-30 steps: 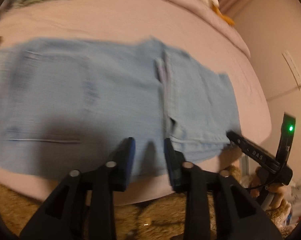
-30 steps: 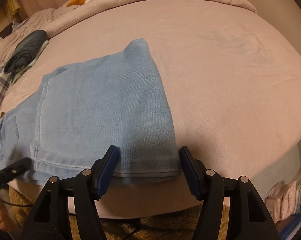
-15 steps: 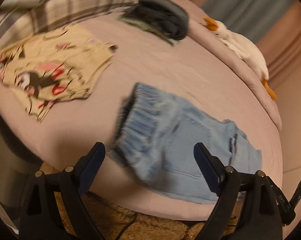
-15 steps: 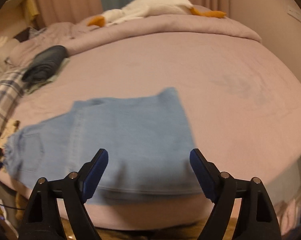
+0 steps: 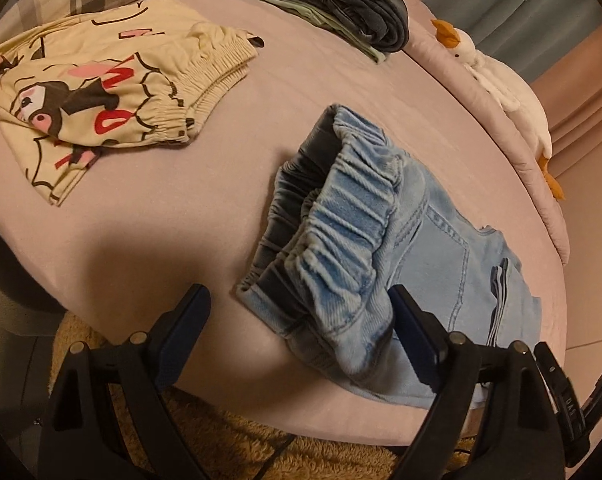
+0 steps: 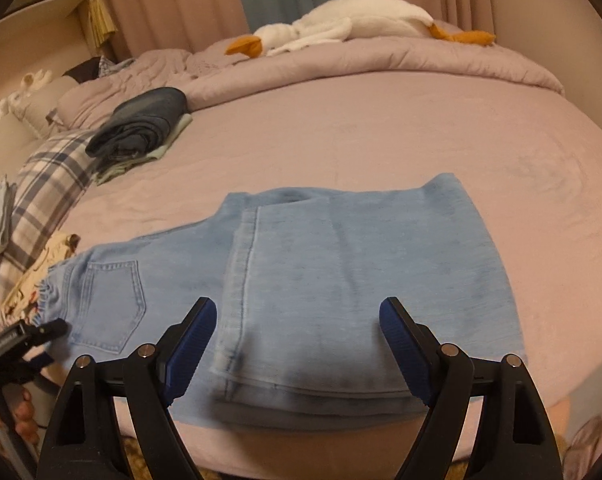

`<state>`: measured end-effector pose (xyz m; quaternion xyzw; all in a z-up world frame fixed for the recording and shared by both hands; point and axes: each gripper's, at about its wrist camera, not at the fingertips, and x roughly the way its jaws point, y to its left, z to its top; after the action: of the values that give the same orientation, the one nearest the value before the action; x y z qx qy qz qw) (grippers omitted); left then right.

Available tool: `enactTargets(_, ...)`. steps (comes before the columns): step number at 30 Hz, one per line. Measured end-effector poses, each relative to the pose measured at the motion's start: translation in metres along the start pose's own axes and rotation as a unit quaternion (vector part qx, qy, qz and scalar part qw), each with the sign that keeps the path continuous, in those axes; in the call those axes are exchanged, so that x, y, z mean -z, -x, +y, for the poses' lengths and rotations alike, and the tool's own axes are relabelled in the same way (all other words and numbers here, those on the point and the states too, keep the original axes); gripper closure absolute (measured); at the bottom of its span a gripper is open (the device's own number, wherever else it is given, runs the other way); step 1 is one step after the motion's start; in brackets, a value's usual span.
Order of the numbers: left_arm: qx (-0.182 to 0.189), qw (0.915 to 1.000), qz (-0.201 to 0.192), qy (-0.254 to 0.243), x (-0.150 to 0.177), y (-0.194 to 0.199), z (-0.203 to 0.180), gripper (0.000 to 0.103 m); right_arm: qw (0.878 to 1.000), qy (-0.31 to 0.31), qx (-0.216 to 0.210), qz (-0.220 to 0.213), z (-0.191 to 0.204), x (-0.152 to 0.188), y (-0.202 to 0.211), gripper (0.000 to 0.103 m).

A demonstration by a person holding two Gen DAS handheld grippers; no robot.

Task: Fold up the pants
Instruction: 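Grasp the elastic cuffs with the left gripper and lift them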

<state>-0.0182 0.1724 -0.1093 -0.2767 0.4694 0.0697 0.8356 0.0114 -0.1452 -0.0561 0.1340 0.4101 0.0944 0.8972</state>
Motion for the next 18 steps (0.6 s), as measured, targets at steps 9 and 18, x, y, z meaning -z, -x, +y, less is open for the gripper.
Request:
enactTargets(9,0.01,0.9999,-0.008,-0.011,-0.002,-0.007,-0.006,0.028,0.998,0.054,-0.006,0.033,0.014,-0.002,-0.01,0.02)
enactTargets(18,0.023,0.9996,-0.014,-0.006,-0.007,-0.015,-0.005,0.029,0.997,0.064,-0.013,0.051,0.018,0.0,-0.02,0.02)
